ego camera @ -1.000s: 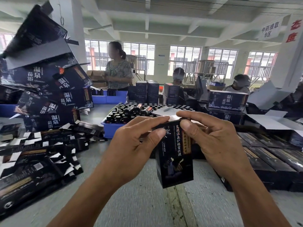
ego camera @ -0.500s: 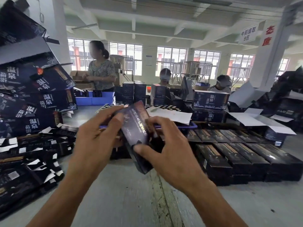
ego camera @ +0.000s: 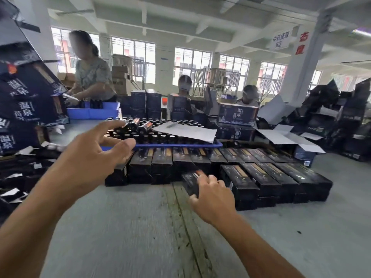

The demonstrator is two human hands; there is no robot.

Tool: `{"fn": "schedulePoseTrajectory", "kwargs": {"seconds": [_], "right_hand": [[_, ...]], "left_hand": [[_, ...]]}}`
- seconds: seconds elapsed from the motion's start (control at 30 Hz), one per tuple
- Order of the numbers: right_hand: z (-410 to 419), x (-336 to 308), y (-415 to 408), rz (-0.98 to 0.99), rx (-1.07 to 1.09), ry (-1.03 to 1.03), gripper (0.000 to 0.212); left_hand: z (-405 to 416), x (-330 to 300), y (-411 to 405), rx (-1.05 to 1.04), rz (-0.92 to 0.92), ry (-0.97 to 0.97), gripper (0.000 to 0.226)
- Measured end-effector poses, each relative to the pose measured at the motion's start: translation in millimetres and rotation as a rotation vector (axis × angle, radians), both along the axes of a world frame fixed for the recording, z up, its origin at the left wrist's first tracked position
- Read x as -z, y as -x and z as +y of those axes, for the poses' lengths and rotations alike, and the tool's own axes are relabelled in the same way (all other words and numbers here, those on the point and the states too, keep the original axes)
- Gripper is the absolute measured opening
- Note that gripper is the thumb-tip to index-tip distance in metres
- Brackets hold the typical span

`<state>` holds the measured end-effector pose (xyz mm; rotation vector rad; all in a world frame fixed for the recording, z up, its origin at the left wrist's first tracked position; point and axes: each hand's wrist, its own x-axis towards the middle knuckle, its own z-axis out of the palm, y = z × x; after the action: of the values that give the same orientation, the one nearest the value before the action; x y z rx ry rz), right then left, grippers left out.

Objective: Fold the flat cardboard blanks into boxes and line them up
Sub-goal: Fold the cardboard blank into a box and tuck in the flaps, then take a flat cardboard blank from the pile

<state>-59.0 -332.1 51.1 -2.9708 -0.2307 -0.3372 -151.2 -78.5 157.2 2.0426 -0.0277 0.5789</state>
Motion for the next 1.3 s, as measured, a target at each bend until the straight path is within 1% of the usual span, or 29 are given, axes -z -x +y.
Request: {"fn": "schedulePoseTrajectory", "kwargs": {"seconds": [0.1, 0.2, 0.27, 0.37, 0.43, 0.5, 0.6, 0.63, 0.7, 0.77, 0.83, 0.9, 0.97, 1.07, 1.1, 1.13, 1.2, 1.3], "right_hand": [[-17.5, 18.8, -19.2, 0.005, 0.113, 0.124, 0.042], [-24.7, 27.1, -30.9, -0.018, 0.176, 0.135, 0.039], [-25.7, 27.8, -31.8, -0.042, 0.175, 0.122, 0.042], [-15.3, 29.8, -18.2, -0.072, 0.044, 0.075, 0.053], [0.8, 32.4, -5.2, -0.076, -0.071, -0.007, 0.047], [19.9, 35.0, 7.2, -0.071, -0.171, -0.086, 0.034], [40.4, 46.5, 17.6, 0.015, -0.319, -0.16, 0.02], [44.6, 50.8, 20.2, 0.012, -0.337, -0.15, 0.016], [48.3, 58.9, 23.8, 0.01, -0.294, -0.075, 0.014], [47.3, 67.8, 18.4, 0.02, -0.243, -0.097, 0.016], [44.1, 74.1, 10.9, -0.033, -0.286, -0.133, 0.027], [45.6, 73.2, 6.7, -0.057, -0.327, -0.152, 0.032], [46.1, 70.6, 7.3, -0.062, -0.336, -0.19, 0.028], [44.4, 69.6, 8.5, -0.095, -0.339, -0.215, 0.016], [44.3, 67.4, 8.9, -0.085, -0.345, -0.225, 0.014], [44.4, 65.1, 9.5, -0.063, -0.355, -0.225, 0.012], [43.9, 61.9, 11.7, -0.014, -0.372, -0.208, 0.009], [46.3, 58.8, 16.7, -0.009, -0.346, -0.172, 0.006]], "left_hand": [[-1.4, 0.4, -0.6, 0.039, 0.0, 0.021, 0.047], [-1.7, -0.7, 1.4, 0.049, 0.014, 0.035, 0.035], [0.4, -4.5, 5.0, 0.036, 0.016, 0.046, 0.029], [2.9, -10.9, 9.2, -0.005, 0.025, 0.047, 0.028], [-0.6, -13.3, 11.6, -0.024, 0.025, 0.045, 0.03], [-5.0, -12.1, 13.0, -0.02, 0.045, -0.024, 0.031], [-6.6, -3.6, 6.6, -0.011, 0.113, -0.259, 0.042], [-4.2, 0.0, 2.9, -0.026, 0.137, -0.332, 0.046], [7.8, 7.0, -3.4, -0.1, 0.166, -0.442, 0.051], [27.3, 13.6, -7.7, -0.184, 0.183, -0.486, 0.053], [53.4, 20.9, -10.4, -0.258, 0.222, -0.486, 0.054], [85.9, 32.4, -9.7, -0.333, 0.291, -0.477, 0.057], [121.7, 48.1, -4.6, -0.404, 0.406, -0.494, 0.071], [173.6, 75.5, 13.8, -0.498, 0.687, -0.591, 0.106], [188.6, 84.1, 20.9, -0.517, 0.771, -0.63, 0.114], [200.7, 92.0, 28.0, -0.525, 0.844, -0.663, 0.119], [215.6, 103.8, 39.8, -0.52, 0.938, -0.716, 0.119], [223.0, 113.6, 47.2, -0.515, 0.94, -0.743, 0.121]]}}
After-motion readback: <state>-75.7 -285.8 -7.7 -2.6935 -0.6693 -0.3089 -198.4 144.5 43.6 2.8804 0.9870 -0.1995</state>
